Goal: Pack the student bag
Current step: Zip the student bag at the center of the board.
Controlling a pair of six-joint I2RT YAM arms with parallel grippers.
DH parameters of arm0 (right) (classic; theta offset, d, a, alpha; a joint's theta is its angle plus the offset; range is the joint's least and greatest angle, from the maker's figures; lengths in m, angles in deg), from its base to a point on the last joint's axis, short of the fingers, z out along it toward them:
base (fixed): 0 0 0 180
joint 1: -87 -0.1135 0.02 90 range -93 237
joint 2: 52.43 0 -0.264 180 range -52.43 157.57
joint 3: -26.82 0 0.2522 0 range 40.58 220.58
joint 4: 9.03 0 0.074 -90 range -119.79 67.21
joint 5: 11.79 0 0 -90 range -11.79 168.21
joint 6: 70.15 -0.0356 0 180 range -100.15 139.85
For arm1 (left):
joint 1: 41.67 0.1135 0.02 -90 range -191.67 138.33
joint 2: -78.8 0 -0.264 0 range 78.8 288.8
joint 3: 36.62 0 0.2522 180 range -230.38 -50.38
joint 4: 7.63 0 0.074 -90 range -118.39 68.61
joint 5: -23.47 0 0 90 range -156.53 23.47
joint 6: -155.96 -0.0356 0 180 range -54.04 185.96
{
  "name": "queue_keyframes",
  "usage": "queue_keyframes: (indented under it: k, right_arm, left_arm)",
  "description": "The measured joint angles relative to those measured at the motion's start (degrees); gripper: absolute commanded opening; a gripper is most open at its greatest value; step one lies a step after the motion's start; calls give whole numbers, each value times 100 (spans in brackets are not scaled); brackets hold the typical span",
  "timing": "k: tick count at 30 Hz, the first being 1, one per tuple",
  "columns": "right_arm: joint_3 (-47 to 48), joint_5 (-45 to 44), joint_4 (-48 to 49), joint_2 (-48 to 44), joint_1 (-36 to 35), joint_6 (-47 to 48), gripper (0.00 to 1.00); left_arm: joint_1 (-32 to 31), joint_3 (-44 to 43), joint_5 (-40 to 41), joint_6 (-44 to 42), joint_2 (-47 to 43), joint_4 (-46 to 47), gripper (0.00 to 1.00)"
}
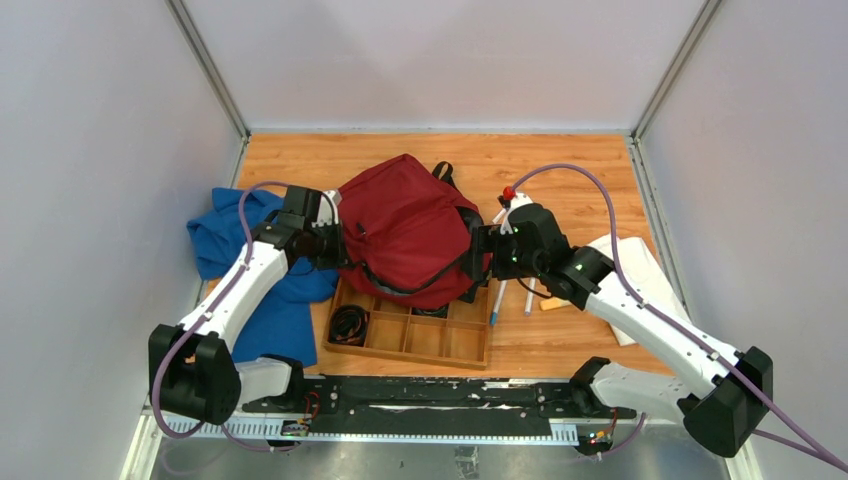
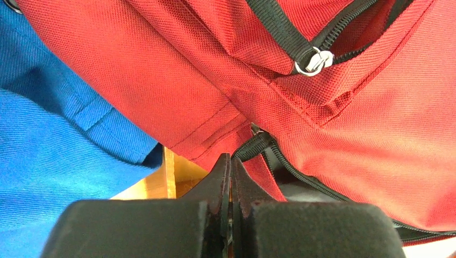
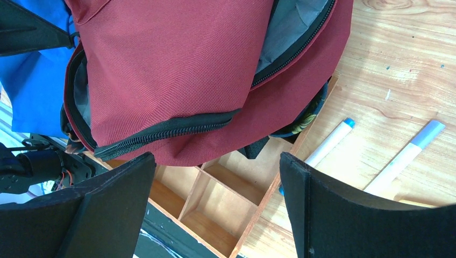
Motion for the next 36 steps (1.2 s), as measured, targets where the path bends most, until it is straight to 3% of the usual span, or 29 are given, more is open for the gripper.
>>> queue_keyframes:
  k: [10,20,24,29,36]
  right_arm:
    - [0,2,2,-28,0,-17,88]
    - [210,85,83,-542,-2,-28,87]
    - [310,308,343,-385,-131,-101,87]
    - [557,584,728,304,-776,-240,86]
    - [1263,1167,1274,1663,-1547,-579,51]
  left_arm:
    - [0,-7,-31,376,-310,-57,0]
    - [2,487,-667,903,-1373,-52,0]
    - [4,721,-885,1115,-1766,-9,0]
    - [4,1071,-984,1410,-2162,-7,0]
    - [4,1462,-1051,1803,-2796,39,0]
